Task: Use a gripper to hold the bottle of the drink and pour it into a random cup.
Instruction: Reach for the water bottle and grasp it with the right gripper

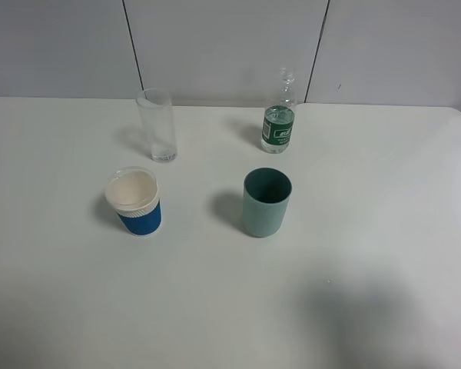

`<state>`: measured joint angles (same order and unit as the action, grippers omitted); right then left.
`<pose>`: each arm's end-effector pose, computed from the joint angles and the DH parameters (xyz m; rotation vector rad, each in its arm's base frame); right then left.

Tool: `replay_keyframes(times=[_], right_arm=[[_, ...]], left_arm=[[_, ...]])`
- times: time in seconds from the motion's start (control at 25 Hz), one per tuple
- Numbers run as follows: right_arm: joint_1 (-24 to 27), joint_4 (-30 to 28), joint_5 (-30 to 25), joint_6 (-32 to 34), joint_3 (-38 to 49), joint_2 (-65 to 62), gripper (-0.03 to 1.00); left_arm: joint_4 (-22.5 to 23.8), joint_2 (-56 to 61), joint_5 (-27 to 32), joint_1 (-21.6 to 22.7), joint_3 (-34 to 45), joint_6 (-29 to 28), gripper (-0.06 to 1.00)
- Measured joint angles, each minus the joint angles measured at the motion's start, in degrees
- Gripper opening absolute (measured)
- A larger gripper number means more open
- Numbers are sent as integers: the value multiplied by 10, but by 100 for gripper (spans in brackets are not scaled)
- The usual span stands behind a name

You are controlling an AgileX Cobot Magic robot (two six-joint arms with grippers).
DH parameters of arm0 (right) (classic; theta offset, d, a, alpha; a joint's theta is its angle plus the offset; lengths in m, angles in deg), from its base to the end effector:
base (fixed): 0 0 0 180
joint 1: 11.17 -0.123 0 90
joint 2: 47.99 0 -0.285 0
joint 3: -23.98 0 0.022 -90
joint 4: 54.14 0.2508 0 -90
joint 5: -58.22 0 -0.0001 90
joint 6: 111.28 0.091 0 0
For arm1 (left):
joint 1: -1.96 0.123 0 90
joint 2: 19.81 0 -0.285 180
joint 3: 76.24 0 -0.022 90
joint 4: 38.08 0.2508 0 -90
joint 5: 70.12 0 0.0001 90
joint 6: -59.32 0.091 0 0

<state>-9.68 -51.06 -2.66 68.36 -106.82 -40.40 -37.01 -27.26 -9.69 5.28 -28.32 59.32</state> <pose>-0.0041 0.0044 0.2742 0.0179 2.0528 0.0444 -0.0069 0.0011 0.2809 -0.0595 2.0206 0.0590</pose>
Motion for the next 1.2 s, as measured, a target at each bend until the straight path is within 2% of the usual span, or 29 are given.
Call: replay_keyframes(times=[0.76,1.04,1.2], right_arm=[[0,2,0,-2,0,1,83],[0,13,3,-16,-4,91,83],[0,16,59,-21,-29,156,83]], left_arm=[[1,0,0,0,0,0,98],[1,0,0,0,0,0,98],[1,0,0,0,0,0,98]])
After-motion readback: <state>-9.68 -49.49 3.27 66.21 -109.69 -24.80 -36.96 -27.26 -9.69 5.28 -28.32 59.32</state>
